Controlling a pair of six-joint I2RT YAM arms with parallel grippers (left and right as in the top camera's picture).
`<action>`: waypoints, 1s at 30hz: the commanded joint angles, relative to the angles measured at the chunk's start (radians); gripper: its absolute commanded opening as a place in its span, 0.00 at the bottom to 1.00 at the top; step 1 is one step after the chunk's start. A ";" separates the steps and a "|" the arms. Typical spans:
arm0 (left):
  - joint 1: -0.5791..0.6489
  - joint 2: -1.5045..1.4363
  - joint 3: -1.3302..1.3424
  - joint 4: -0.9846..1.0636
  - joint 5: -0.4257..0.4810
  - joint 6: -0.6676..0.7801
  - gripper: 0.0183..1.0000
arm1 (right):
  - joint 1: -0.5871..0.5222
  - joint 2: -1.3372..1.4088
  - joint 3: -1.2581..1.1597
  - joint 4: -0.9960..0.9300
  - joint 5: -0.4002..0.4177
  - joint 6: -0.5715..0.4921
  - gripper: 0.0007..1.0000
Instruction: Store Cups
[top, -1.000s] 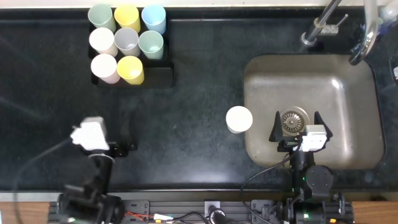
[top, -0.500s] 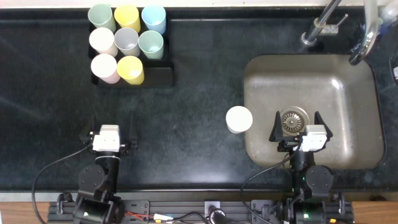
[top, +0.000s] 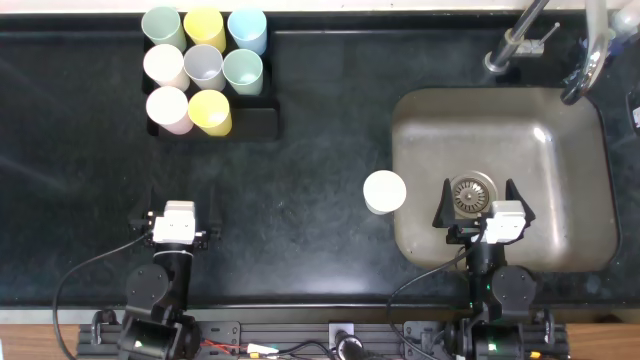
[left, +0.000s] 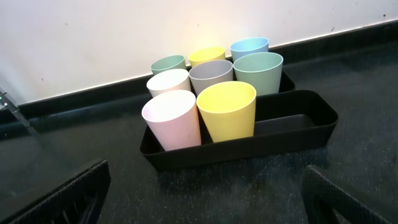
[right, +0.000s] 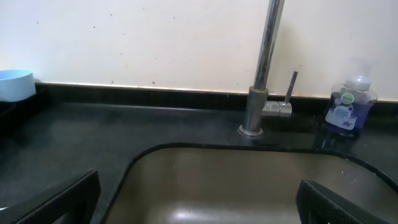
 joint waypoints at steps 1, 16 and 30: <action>0.005 -0.013 -0.002 -0.002 -0.011 0.019 1.00 | -0.005 -0.007 -0.013 0.005 -0.004 -0.003 1.00; 0.005 -0.013 -0.002 -0.002 -0.011 0.019 1.00 | -0.005 -0.007 -0.013 0.005 -0.004 -0.003 1.00; 0.005 -0.013 -0.002 -0.002 -0.011 0.019 1.00 | -0.005 0.198 0.578 -0.582 -0.050 0.017 1.00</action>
